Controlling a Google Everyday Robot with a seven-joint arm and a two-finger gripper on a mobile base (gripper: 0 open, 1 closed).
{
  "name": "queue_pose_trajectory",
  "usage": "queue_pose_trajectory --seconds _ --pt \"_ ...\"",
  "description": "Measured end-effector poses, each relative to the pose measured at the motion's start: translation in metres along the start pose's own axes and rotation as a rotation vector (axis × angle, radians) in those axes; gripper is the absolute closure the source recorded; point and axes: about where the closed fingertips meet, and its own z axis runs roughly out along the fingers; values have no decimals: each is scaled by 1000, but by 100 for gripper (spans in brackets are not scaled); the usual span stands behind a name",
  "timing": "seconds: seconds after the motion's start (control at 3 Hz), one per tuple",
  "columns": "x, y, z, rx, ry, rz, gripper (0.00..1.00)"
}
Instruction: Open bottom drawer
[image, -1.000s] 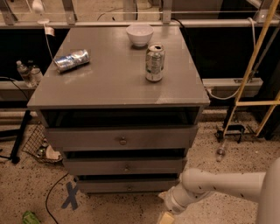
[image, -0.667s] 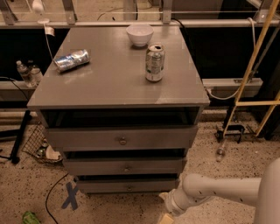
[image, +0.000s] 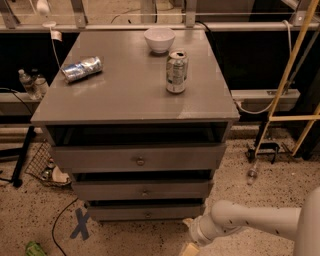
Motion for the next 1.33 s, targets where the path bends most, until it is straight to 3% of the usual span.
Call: queue_pose_trajectory --seconds 0.67,1.33 --pt "-4 -45 14 126 -104 -86 0" --pt "-5 -48 15 141 -117 -102 0"
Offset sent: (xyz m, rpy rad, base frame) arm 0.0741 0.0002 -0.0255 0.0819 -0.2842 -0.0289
